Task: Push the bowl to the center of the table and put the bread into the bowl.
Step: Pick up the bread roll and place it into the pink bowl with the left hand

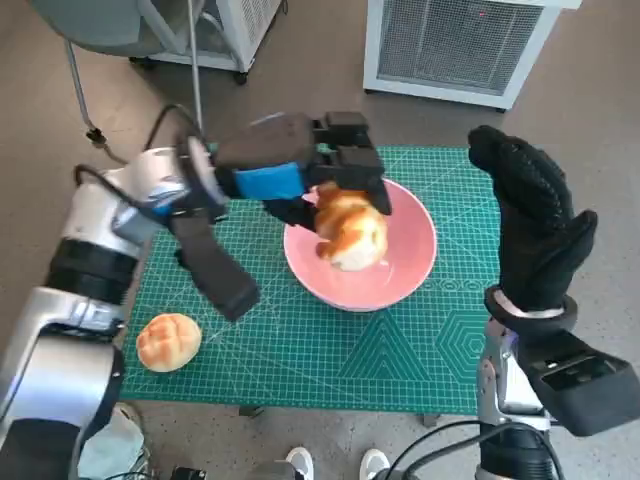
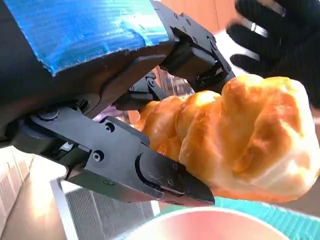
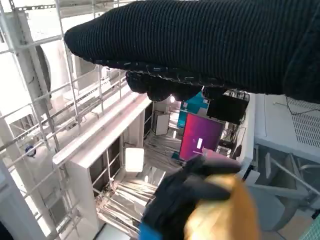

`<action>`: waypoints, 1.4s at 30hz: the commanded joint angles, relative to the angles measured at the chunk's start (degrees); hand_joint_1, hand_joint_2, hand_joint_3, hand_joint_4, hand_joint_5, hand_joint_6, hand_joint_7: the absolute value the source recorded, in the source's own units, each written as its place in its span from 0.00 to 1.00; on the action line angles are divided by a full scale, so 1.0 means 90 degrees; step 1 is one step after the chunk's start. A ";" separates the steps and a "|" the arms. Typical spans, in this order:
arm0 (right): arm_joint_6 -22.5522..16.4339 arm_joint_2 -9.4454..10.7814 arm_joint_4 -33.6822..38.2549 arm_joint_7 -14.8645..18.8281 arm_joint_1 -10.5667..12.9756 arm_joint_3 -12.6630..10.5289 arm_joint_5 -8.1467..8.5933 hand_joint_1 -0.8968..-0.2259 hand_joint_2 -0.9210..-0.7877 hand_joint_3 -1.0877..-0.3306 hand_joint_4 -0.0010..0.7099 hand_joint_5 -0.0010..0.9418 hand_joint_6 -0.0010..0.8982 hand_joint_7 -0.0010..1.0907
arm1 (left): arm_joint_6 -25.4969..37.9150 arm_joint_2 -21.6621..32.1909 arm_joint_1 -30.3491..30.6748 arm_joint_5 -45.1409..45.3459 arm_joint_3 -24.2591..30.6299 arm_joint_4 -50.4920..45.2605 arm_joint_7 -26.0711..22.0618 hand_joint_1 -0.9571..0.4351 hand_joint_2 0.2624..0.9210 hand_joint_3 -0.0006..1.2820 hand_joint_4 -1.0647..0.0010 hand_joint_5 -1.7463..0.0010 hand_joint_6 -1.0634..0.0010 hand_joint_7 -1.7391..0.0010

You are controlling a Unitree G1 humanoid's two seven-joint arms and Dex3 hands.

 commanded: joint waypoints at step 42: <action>0.0195 0.0129 -0.0313 -0.0162 0.0343 0.0067 -0.0174 0.63 0.00 0.62 0.51 0.02 0.00 0.69 | 0.2932 0.1496 0.1859 -0.2557 0.1191 -0.3216 -0.5004 0.63 0.78 0.00 0.91 1.00 0.72 0.95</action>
